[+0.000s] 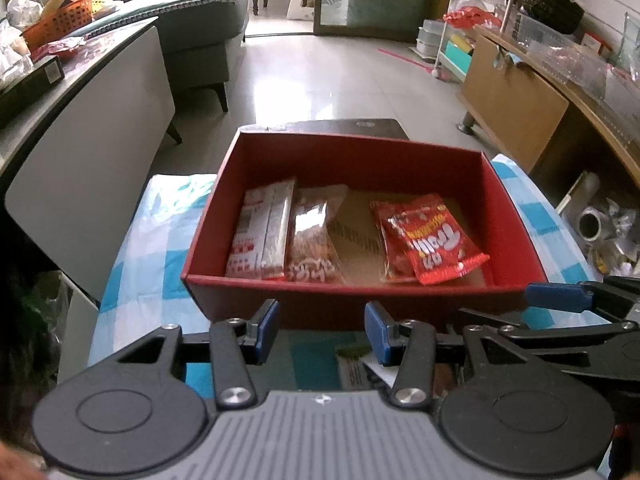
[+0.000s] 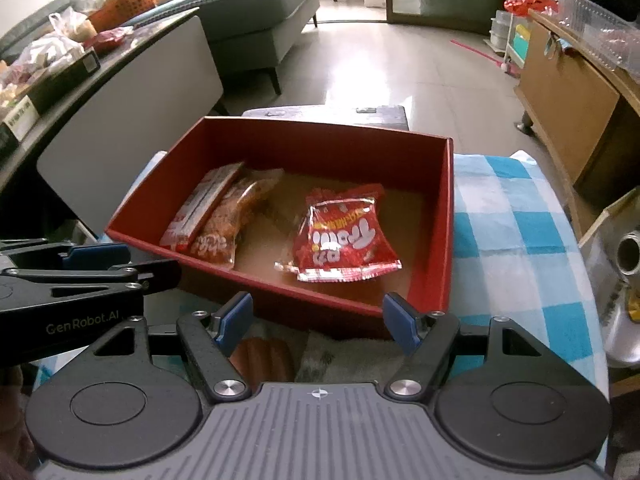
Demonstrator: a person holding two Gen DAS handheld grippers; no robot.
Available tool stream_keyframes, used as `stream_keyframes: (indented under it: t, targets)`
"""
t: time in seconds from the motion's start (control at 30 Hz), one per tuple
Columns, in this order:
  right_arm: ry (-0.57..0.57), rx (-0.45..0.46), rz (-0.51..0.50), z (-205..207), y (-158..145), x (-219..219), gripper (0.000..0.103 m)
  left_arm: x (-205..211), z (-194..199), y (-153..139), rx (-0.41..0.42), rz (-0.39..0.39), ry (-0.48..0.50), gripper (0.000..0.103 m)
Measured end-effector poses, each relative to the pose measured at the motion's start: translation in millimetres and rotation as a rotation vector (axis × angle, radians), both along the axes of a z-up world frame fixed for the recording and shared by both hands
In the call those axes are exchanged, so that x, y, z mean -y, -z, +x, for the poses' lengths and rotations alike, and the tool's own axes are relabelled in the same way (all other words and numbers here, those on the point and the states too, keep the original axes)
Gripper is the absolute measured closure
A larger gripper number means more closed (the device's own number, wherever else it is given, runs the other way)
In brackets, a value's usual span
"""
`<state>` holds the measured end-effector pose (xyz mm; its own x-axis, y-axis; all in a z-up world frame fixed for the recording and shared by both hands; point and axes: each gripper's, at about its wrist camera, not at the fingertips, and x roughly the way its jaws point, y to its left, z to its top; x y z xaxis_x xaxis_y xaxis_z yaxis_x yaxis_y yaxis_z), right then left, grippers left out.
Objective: Organize snacks
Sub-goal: 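Move both open grippers back down to the snacks on the table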
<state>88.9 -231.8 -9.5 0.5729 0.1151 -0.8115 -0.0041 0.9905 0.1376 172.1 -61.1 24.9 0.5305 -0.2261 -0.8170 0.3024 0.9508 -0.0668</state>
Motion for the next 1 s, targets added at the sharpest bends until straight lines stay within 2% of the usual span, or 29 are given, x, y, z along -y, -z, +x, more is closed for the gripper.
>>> stream_keyframes:
  t: [0.23,0.37,0.43,0.7,0.8,0.9,1.0]
  targets:
    - [0.007,-0.022,0.012,-15.7,2.1,0.9,0.025,-2.6,-12.3,7.2,-0.05,-0.029,0.018,0.062]
    - [0.016,-0.049,0.003,-24.5,9.3,1.9,0.022,-4.2,-16.3,15.1,-0.105,-0.051,0.022,0.062]
    - [0.025,-0.063,0.015,-27.8,13.3,5.8,0.016,-6.0,-15.4,18.5,-0.139,-0.079,0.015,0.058]
    - [0.058,-0.089,0.025,-39.6,21.5,19.3,0.015,4.4,-5.2,29.6,-0.236,-0.186,0.004,0.051]
    - [0.085,-0.092,0.025,-40.1,22.5,27.9,0.015,15.8,-1.3,38.0,-0.25,-0.179,0.002,0.051]
    - [0.105,-0.088,0.032,-40.5,21.9,35.6,0.015,22.6,-1.2,47.5,-0.24,-0.159,0.003,0.06]
    - [0.107,-0.091,0.032,-40.9,23.0,38.6,0.015,19.1,0.5,47.0,-0.251,-0.214,0.008,0.075]
